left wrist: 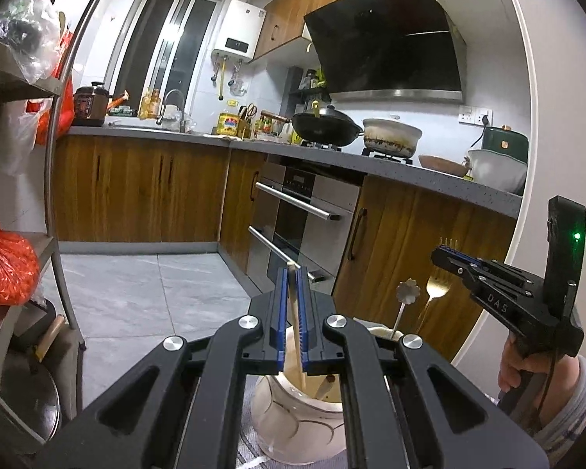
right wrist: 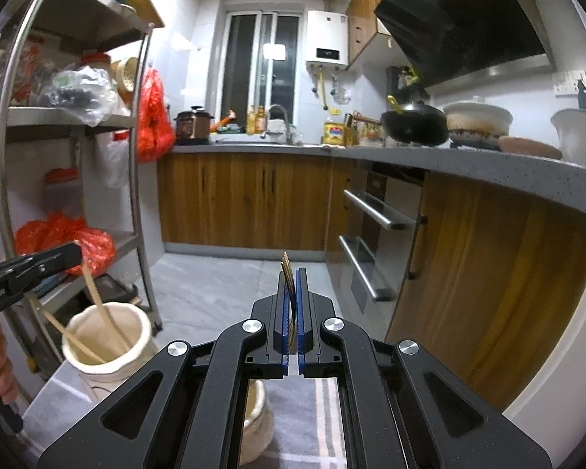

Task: Organize utensils
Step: 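Drop the chopstick into the large pot while the right tool drops the gold fork into the small pot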

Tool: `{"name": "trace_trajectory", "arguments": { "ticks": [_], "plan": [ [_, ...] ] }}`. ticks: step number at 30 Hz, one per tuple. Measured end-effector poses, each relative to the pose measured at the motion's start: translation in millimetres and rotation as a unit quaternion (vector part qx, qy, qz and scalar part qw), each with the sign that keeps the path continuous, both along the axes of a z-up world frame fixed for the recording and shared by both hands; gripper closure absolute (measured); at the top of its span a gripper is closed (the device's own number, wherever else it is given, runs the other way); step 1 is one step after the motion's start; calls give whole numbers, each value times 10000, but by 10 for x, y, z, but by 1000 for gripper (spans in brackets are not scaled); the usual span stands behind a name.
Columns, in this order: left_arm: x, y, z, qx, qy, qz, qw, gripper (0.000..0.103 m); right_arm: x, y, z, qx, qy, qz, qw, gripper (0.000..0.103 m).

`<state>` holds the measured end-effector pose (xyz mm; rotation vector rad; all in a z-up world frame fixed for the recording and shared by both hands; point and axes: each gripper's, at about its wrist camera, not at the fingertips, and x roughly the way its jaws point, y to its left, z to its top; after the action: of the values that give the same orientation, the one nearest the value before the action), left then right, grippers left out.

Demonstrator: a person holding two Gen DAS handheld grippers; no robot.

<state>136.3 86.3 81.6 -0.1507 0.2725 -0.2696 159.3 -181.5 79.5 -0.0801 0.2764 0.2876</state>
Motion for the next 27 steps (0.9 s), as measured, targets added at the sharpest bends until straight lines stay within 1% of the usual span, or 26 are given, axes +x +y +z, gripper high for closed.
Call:
{"name": "trace_trajectory", "arguments": {
  "ticks": [6,9,10,13,16,17,18,19,20,21,22,23,24,25,26,27],
  "plan": [
    [14,-11,-1,40,5,29,10000,97,40,-44,-43,-104,174,-296,9994,99],
    [19,-1,-9,30,12,65,10000,96,84,-109,-57,46,303,-345,9989,99],
    [25,6,-10,15,26,85,10000,94,98,-130,-65,97,347,-341,9988,99],
    [17,12,-30,3,32,128,9999,80,93,-162,-73,154,335,-368,9986,99],
    [7,17,-43,10,31,121,9999,79,64,-148,-57,148,297,-316,9989,99],
    [4,17,-40,9,23,123,9999,76,63,-149,-51,147,294,-301,9990,99],
    [2,17,-39,3,8,129,9999,73,57,-151,-44,165,294,-260,9991,94],
    [-7,18,-33,-5,-14,126,9999,65,45,-156,-36,185,271,-251,9991,90],
    [-18,22,-27,-4,-36,132,9999,59,33,-163,-27,211,240,-246,9992,82],
    [-32,22,-15,13,-63,154,9999,57,28,-169,-17,235,223,-229,9992,75],
    [-46,20,-4,31,-87,173,9998,52,24,-171,-5,261,213,-207,9992,72],
    [-59,13,12,50,-115,203,9997,45,15,-184,2,304,200,-176,9992,64],
    [-74,14,26,66,-145,249,9996,40,10,-191,9,337,192,-156,9991,50],
    [-93,21,39,67,-174,303,9994,28,1,-203,17,390,187,-106,9990,31],
    [-112,31,51,49,-209,365,9991,17,-8,-211,30,433,168,-71,9989,22],
    [-134,44,66,26,-245,449,9987,12,-36,-230,46,506,95,-21,9987,13]
  ]
}}
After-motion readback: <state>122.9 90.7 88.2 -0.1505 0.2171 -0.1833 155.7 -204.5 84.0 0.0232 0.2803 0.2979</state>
